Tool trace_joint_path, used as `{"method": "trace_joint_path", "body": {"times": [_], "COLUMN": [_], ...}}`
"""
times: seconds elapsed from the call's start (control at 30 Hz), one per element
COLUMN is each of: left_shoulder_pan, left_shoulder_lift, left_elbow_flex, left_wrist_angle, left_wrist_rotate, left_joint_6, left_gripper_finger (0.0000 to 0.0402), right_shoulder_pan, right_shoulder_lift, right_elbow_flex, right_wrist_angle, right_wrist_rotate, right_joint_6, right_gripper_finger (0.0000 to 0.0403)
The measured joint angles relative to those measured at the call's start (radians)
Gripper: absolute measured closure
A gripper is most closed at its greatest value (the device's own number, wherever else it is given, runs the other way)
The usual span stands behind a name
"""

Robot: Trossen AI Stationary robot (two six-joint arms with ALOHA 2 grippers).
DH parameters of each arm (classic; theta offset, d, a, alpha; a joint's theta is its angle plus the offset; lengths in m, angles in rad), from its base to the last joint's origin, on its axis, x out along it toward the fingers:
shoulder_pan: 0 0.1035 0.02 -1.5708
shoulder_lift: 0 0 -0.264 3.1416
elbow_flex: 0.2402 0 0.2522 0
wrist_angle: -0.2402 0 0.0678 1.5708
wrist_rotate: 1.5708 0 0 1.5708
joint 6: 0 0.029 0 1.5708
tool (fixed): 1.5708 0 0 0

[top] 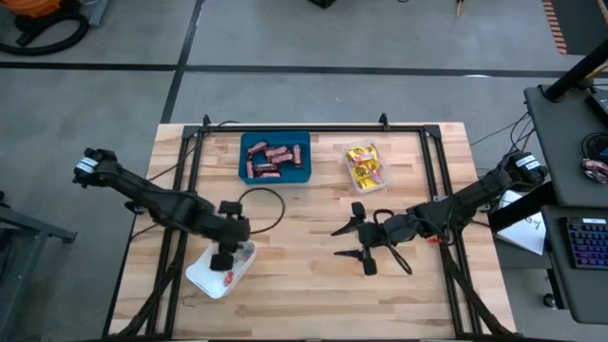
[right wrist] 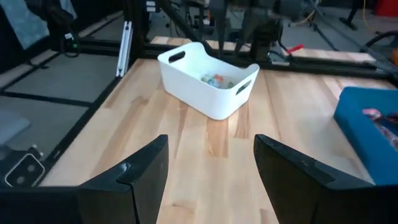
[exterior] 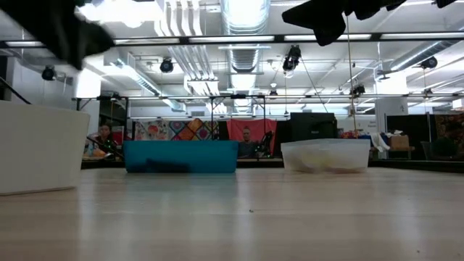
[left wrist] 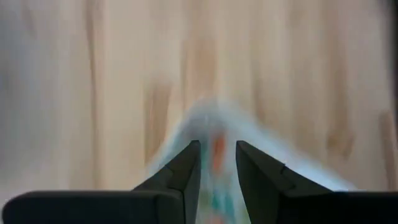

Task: Sort candy
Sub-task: Return to Home Position

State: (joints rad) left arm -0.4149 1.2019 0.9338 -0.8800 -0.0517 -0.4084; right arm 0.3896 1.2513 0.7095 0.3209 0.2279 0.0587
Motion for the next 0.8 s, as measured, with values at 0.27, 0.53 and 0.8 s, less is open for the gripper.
{"method": "trace_joint_path", "body": {"times": [0.27,0.53,0.8], "left_shoulder_pan": [0.013,0.256,0.37], "left_shoulder_lift": [-0.276,-0.515,-0.73], "left_elbow_flex": [-0.154,-0.339,-0.508], "left_wrist_angle": [0.423,0.498,0.621], "left_wrist_rotate": [-0.142,-0.004,0.113], "left_joint_6": [0.419,0.515,0.487], "left_gripper_finger": [0.0325,0.0325,0.0325], "right_shoulder_pan": [-0.063,-0.222,-0.259], "right_shoulder_lift": [-0.094,-0.243,-0.416], "right_elbow_flex": [-0.061,-0.16,-0.319], "right_wrist_angle": [0.015,0.036,0.036], "right_wrist_rotate": [-0.007,-0.154,-0.203], "right_joint_6": [-0.07,-0.103,-0.059], "right_gripper_finger": [0.0176,0.019,0.02]}}
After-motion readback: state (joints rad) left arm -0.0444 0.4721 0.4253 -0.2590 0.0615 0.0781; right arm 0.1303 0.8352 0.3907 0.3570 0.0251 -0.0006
